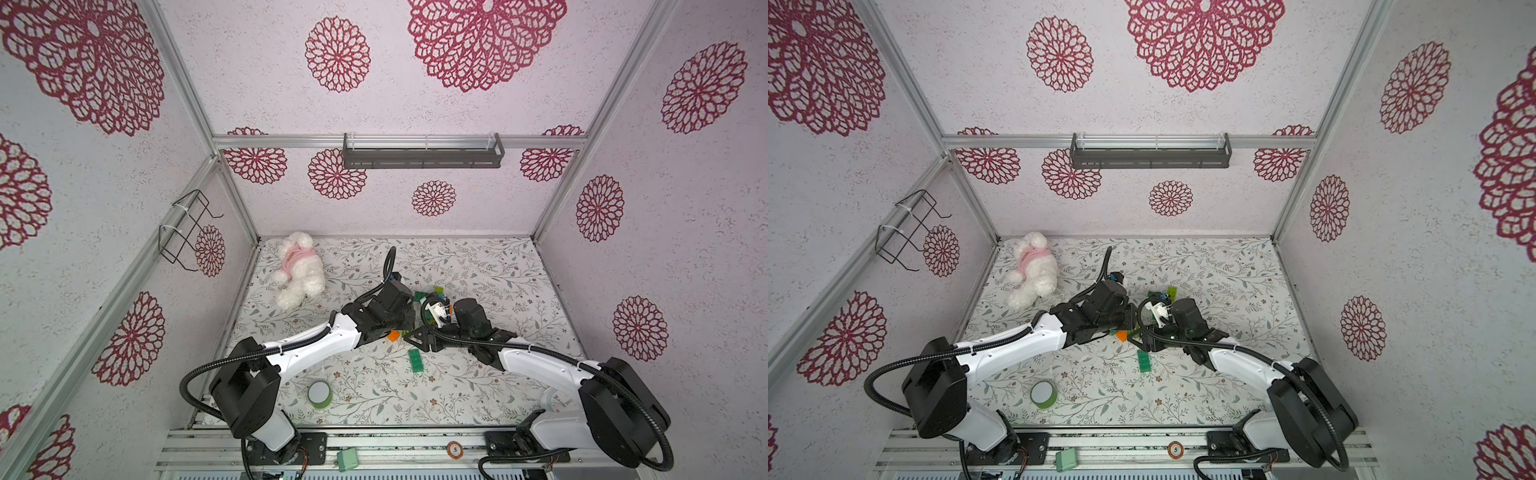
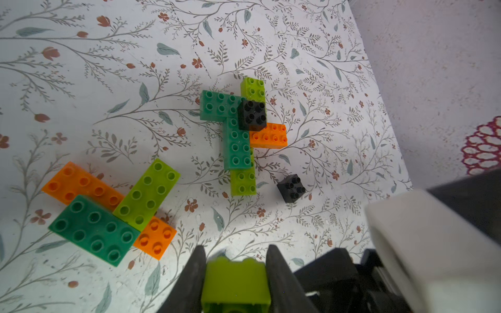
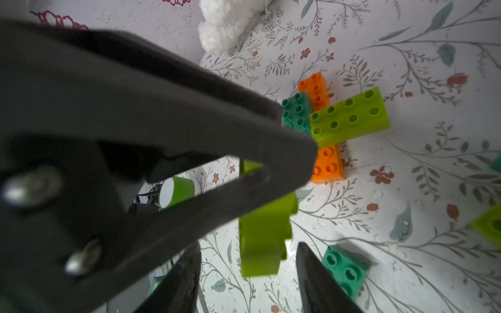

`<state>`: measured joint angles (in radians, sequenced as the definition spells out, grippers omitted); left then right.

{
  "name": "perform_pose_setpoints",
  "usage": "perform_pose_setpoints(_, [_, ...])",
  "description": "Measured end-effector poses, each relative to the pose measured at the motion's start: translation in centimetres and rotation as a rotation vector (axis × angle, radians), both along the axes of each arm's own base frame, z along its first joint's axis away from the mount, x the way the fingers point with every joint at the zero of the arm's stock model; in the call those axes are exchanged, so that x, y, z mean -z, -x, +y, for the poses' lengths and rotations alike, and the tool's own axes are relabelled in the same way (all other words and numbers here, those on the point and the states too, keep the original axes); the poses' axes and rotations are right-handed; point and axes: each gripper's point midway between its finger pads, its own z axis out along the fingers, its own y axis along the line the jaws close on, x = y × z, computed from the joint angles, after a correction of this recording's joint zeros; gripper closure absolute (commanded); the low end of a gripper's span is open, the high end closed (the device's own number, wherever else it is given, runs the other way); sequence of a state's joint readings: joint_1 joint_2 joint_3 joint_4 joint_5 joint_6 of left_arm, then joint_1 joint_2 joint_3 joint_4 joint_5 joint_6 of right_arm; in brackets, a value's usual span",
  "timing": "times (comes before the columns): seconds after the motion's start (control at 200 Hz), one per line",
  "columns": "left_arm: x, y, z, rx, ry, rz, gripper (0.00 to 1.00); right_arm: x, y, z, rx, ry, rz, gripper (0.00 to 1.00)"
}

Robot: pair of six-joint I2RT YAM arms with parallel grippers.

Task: Assemble a small pinwheel with lego
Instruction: Assemble the lego brick with the lego brick.

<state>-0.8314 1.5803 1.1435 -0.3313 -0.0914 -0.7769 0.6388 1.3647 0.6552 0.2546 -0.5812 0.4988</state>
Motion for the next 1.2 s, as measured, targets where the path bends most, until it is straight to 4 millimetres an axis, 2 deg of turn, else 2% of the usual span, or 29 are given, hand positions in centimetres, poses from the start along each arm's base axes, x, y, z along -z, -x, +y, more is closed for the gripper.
perform_pose_setpoints(0.16, [-1.1, 0.3, -0.1, -0.005, 0.053, 0.006, 0.73, -0.1, -0.6, 0.7, -0.010, -0.001, -0.023, 0.70])
perform_pose_setpoints(0.305, [-1.1, 0.4, 0.4, -0.013, 0.086, 0.032, 0.72, -0.1, -0.5, 0.9, -0.017, 0.014, -0.053, 0.87])
perform_pose_setpoints(0.375, [-1.2, 0.5, 0.5, -0.002, 0.103, 0.052, 0.68, -0.1, -0.5, 0.9, -0.023, 0.026, -0.073, 0.94])
perform_pose_setpoints(0.405, [-1.2, 0.5, 0.5, 0.001, 0.111, 0.061, 0.63, -0.1, -0.6, 0.9, -0.025, 0.034, -0.081, 0.96])
perform_pose_setpoints(0.545, [-2.2, 0.7, 1.3, 0.030, 0.172, 0.098, 0.36, -0.2, -0.9, 0.3, -0.025, 0.106, -0.158, 0.96])
perform_pose_setpoints(0.646, [-3.8, 0.8, 2.9, 0.058, 0.200, 0.108, 0.26, 0.1, -1.6, -0.5, -0.010, 0.181, -0.224, 0.94])
perform_pose_setpoints(0.806, [-6.9, 1.2, 5.0, 0.141, 0.196, 0.130, 0.20, -0.5, -2.3, -1.7, -0.006, 0.264, -0.378, 0.93])
perform_pose_setpoints(0.931, [-8.6, 2.4, 5.2, 0.239, 0.155, 0.151, 0.17, -0.8, -1.3, -2.4, -0.050, 0.284, -0.540, 0.93])
perform_pose_setpoints(1.026, [-8.4, 3.4, 4.8, 0.320, 0.124, 0.189, 0.15, -0.6, -0.1, -2.2, -0.129, 0.310, -0.649, 0.92])
perform_pose_setpoints(1.201, [-6.2, 5.2, 3.9, 0.470, 0.038, 0.292, 0.17, -0.4, 1.6, -0.8, -0.291, 0.362, -0.829, 0.92])
